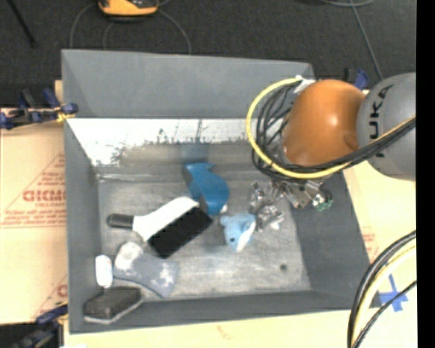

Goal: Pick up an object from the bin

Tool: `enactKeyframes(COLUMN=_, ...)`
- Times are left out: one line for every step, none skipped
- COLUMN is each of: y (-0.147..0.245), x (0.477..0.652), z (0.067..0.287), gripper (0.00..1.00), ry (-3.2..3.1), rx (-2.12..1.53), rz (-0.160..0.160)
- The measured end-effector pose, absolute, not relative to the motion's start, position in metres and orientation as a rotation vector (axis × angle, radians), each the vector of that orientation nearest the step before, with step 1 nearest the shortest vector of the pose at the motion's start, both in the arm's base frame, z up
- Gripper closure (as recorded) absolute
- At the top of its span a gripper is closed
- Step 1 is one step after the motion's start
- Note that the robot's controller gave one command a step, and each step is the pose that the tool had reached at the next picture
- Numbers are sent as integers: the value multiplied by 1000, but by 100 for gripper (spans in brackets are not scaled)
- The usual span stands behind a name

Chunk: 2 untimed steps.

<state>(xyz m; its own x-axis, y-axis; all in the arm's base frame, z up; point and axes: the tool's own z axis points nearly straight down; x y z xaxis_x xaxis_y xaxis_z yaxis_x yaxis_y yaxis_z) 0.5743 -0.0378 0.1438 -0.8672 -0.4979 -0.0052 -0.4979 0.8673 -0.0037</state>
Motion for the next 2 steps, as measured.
enactKeyframes(y=-38, x=575, z=148, gripper=100, ry=3029, rx=-805, rz=-4)
enactKeyframes(y=-38, x=574, z=153, gripper=100, ry=3035, rx=-804, rz=-1)
